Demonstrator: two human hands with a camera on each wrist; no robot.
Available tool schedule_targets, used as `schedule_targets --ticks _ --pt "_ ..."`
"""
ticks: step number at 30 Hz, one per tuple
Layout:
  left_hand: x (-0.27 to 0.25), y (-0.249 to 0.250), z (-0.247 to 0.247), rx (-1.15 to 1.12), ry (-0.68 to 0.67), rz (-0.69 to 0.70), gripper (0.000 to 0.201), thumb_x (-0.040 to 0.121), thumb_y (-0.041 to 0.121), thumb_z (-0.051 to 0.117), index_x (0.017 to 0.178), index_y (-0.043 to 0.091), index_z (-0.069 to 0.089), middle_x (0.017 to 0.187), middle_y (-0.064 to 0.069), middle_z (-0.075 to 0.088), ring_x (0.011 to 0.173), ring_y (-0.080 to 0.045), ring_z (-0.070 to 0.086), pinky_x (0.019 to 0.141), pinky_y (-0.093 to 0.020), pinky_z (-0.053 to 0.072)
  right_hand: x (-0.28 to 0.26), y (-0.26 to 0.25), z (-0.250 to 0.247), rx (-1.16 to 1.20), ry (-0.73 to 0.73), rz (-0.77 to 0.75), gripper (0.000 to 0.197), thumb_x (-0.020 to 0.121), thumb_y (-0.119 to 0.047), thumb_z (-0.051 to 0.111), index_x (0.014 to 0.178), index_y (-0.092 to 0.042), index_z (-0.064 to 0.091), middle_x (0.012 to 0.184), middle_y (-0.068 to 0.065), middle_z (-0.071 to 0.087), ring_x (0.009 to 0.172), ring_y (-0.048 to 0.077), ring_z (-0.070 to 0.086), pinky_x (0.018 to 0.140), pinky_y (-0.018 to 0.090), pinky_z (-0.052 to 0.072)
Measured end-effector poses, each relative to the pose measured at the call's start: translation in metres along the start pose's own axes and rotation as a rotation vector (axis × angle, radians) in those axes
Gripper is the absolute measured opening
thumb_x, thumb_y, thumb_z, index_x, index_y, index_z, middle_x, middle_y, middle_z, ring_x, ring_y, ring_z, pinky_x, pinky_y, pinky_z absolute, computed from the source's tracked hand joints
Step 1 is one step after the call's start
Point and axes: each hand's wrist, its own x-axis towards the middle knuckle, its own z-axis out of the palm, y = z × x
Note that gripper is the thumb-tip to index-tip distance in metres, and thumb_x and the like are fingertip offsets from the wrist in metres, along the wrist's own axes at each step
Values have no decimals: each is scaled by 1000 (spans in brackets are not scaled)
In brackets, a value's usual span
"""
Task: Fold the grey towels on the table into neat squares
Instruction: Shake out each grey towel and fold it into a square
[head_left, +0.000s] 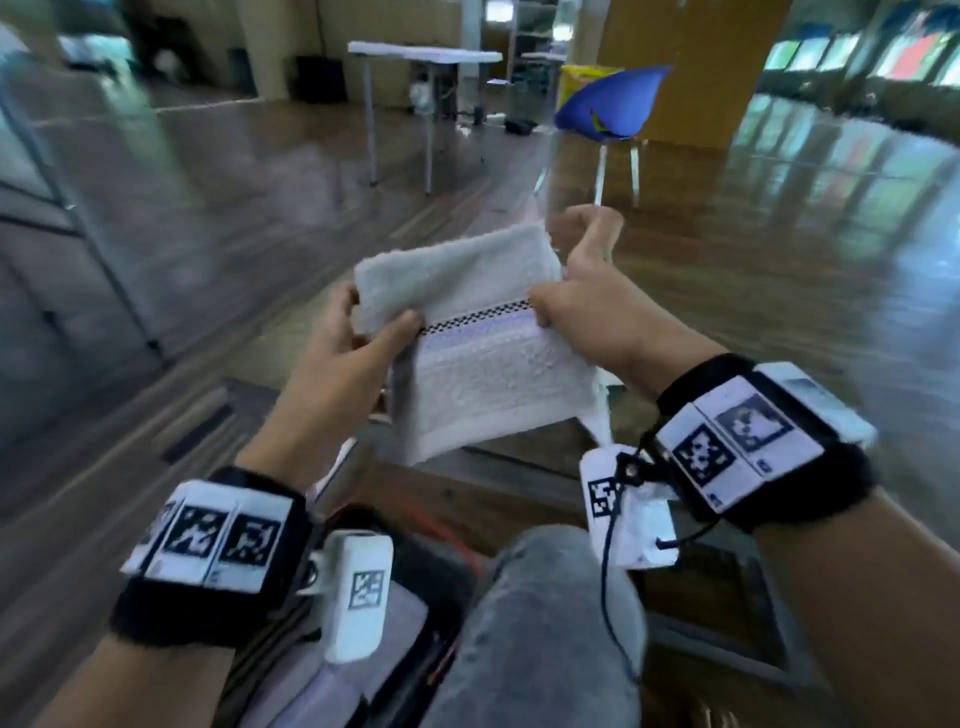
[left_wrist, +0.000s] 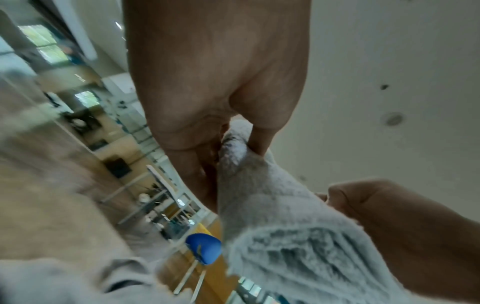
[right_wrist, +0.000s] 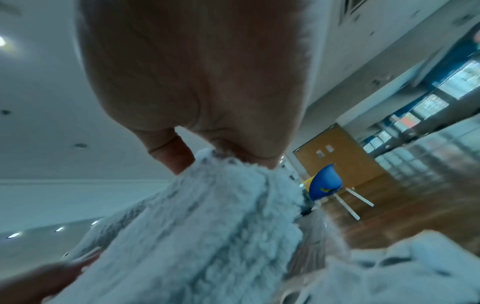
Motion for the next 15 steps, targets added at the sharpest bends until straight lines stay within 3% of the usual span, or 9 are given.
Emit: schedule_targets --ticks 2,5,6,8,10,12,15 --pt "-22 -32 -42 -29 150 -69 17 93 28 66 104 34 55 90 11 72 76 -7 69 50 -25 52 8 -4 57 -57 -143 38 65 89 -7 47 139 -21 7 91 -3 43 70 7 50 60 27 40" --pt "-59 -94 -92 -26 331 -262 28 89 20 63 110 36 53 102 12 70 86 -10 69 60 -28 55 10 10 151 -109 -377 144 82 95 -13 47 153 -20 -10 81 -11 32 55 6 51 45 21 34" --pt "-71 -118 -103 1 384 -336 32 89 17 61 114 35 51 106 10 69 87 -8 69 63 -26 55 7 19 181 -132 -435 179 85 95 -14 49 155 -20 -10 83 -8 39 58 10 52 47 24 35" --pt "-95 -163 -117 33 451 -480 38 90 8 58 123 24 48 114 0 66 88 -11 67 63 -27 54 -4 42 234 -162 -530 268 92 93 -14 52 156 -15 -16 103 9 55 77 20 53 63 27 39" --pt "-116 -205 -123 66 463 -618 39 89 3 58 125 10 43 117 -9 63 96 -20 64 79 -40 57 -19 72 278 -195 -598 386 98 94 -12 53 155 -13 -24 130 21 55 90 27 54 74 30 40" --pt "-134 -241 -124 153 507 -757 43 88 5 60 121 10 31 104 -10 57 90 -25 59 88 -47 52 -35 104 311 -258 -651 483 98 96 -11 53 155 -14 -25 119 20 60 83 28 59 67 34 44" --pt "-156 -289 -118 157 510 -886 39 87 3 57 114 15 32 90 -10 55 79 -26 57 78 -44 51 -56 145 347 -354 -727 566 95 96 -11 55 157 -16 -17 88 11 59 64 22 56 56 35 45"
